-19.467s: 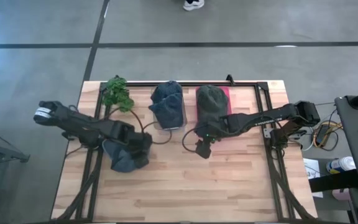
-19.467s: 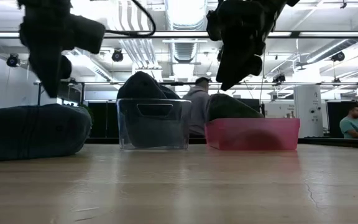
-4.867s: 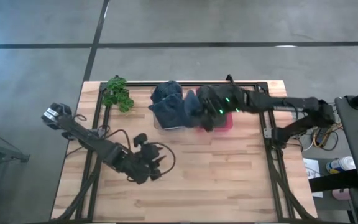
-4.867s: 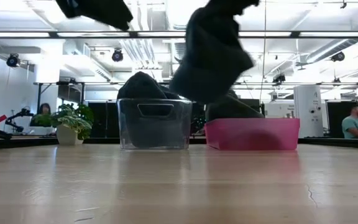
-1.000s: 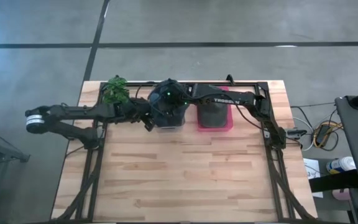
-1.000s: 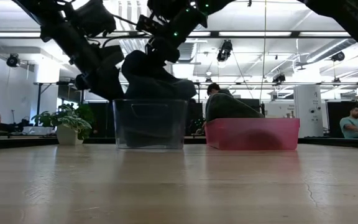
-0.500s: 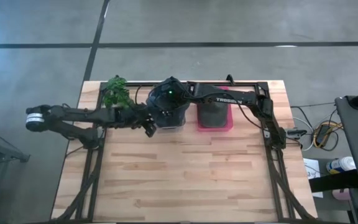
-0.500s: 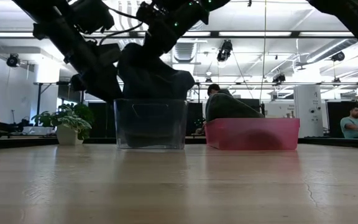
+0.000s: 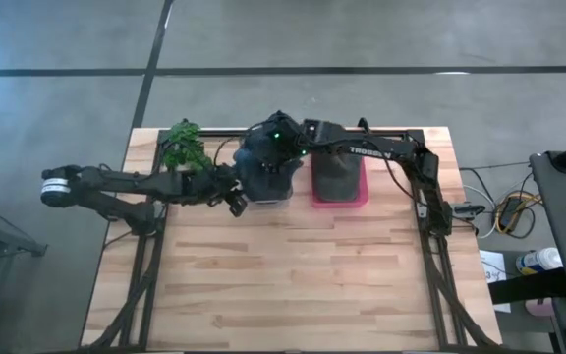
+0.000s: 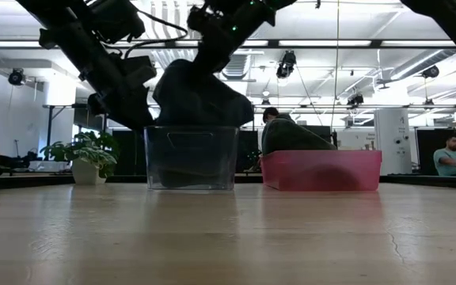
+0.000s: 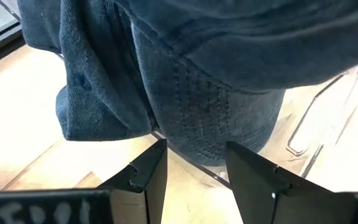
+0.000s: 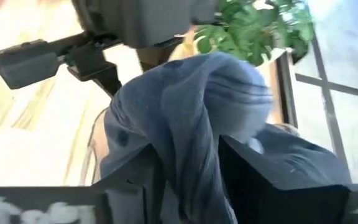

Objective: Pick & Place hat
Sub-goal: Put the blue cap into the transparent bin

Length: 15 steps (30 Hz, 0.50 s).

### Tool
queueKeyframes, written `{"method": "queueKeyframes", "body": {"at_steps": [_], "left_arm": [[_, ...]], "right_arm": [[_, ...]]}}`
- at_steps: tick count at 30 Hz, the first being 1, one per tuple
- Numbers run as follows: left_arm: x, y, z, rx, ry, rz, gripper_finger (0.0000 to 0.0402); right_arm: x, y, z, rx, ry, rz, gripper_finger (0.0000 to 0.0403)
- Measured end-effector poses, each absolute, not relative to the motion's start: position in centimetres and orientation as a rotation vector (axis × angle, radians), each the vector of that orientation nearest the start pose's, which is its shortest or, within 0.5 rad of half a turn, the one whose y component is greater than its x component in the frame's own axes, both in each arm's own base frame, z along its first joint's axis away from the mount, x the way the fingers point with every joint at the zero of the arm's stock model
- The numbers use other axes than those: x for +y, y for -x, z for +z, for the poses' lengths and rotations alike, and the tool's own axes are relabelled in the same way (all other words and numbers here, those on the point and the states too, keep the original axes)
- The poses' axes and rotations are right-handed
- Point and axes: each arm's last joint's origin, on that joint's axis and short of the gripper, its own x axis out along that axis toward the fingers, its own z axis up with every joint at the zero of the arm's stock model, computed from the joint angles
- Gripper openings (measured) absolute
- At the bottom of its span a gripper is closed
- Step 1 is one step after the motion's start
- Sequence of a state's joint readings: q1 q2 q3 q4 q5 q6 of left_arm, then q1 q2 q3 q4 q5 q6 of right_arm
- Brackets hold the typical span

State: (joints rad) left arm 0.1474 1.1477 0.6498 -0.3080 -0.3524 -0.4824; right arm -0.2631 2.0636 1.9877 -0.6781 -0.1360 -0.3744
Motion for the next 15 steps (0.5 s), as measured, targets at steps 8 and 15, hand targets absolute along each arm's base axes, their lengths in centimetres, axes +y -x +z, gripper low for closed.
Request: {"method": "queueKeyframes", "body": {"at_steps": [8, 15], "left_arm": [[4.3, -21.8, 21.3, 0.671, 0.357, 0.671, 0.0153], [4.3, -21.6, 23.8, 0.658, 0.257, 0.721, 0.0153]], "right_arm": [[-12.7, -42.9, 33.5, 0.723, 0.129, -0.024, 0.0223], [-12.7, -41.1, 34.3, 0.804, 0.126, -0.188, 0.0260]]}}
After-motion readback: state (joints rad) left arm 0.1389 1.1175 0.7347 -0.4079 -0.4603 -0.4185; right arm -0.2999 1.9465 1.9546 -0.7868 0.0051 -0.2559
